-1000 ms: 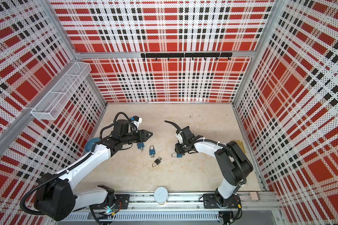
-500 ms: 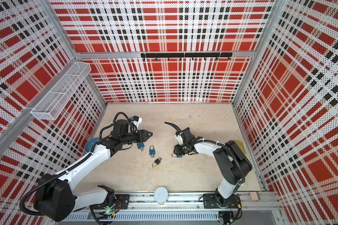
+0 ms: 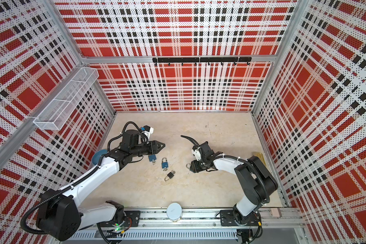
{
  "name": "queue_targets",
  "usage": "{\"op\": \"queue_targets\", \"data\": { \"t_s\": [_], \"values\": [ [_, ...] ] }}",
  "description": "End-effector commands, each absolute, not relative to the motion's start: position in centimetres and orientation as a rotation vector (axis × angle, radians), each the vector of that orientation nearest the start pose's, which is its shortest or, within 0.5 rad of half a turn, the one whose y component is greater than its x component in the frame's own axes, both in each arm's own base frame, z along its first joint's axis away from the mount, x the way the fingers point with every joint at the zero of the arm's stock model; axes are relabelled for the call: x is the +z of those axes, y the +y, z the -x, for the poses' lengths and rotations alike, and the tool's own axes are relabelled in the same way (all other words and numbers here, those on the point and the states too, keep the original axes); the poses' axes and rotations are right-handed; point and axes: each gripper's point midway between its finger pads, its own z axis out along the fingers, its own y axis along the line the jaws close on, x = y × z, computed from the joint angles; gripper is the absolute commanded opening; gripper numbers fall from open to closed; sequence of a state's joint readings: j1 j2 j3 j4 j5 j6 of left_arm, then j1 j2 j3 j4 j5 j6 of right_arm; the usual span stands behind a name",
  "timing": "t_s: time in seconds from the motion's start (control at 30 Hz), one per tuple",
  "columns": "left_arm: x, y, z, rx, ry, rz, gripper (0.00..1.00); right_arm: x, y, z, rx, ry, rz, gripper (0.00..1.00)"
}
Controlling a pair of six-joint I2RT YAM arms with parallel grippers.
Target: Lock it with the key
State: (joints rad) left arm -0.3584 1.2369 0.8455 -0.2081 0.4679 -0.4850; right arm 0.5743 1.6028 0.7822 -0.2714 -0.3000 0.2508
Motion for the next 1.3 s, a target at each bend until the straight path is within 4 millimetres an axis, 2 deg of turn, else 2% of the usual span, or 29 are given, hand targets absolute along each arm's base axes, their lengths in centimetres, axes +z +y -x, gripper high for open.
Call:
{"op": "queue_targets", "data": {
  "t_s": [0.0,0.2,0.5,0.87,1.03,1.27],
  "values": [
    [20.4,-20.2,-32.1,-0.996,2.227,-0.143,0.44,3.7,23.2,-26.5,0.610,2.659,0.574,0.51],
    [20.6,-20.2,-32.1,-0.997,2.221,-0.145,0.44,3.4,23.3,-26.5,0.401,2.652,0.676,0.53],
    [20.4,-20.3,-32.0,-1.004,2.223,-0.153,0.43,3.0,23.8,-26.8,0.252,2.633,0.784,0.55],
    [20.2,-20.2,-31.9,-1.005,2.227,-0.151,0.43,1.9,23.8,-26.3,0.202,2.658,0.822,0.53],
    [20.3,-20.1,-31.9,-1.004,2.224,-0.149,0.44,1.5,23.5,-26.2,0.152,2.659,0.847,0.47],
    [20.3,-20.1,-31.9,-1.003,2.225,-0.145,0.44,1.0,23.8,-26.2,0.117,2.655,0.878,0.46]
  ]
}}
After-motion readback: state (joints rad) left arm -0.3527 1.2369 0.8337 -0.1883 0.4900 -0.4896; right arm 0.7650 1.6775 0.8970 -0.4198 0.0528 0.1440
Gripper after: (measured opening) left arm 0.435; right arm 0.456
